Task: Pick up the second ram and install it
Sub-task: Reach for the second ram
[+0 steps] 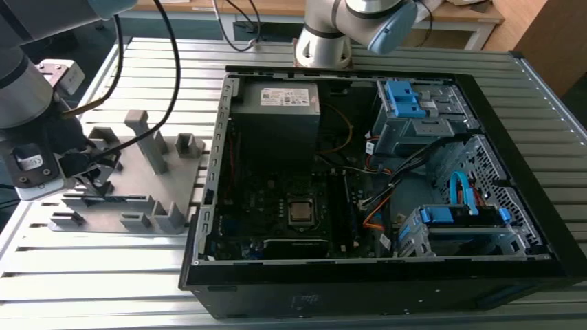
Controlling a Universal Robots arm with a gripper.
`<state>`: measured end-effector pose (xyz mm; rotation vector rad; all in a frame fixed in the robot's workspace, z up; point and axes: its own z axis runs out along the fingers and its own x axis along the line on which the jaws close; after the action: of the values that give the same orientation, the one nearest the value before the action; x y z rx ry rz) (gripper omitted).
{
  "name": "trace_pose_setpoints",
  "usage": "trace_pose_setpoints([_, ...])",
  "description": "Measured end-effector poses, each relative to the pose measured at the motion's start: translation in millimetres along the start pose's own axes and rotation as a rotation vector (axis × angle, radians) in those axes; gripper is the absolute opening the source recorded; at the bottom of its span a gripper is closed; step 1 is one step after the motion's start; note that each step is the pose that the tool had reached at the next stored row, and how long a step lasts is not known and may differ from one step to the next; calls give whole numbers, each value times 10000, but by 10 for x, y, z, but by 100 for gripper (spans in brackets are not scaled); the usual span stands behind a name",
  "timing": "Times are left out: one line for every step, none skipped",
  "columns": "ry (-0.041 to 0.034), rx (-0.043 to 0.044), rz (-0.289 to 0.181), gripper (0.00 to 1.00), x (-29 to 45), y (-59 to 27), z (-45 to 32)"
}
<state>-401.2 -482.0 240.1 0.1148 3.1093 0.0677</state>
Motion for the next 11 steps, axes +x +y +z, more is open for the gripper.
trace_pose_setpoints([0,0,0,10,1,0,10])
trace_pose_setpoints([1,1,0,10,1,-1,19])
trace_pose_setpoints([0,0,1,10,2,-1,30])
trace_pose_setpoints([1,0,0,10,2,-1,45])
trace_pose_setpoints([1,0,0,10,2,-2,64])
trace_pose_setpoints([2,1,0,10,3,-2,82])
trace_pose_setpoints([0,0,0,10,4,-3,100])
trace_pose_setpoints([0,0,0,10,4,-4,117])
trace_pose_setpoints([0,0,0,10,4,-4,126])
trace_pose_setpoints([2,1,0,10,5,-4,127])
trace_pose_setpoints([1,2,0,10,5,-4,127])
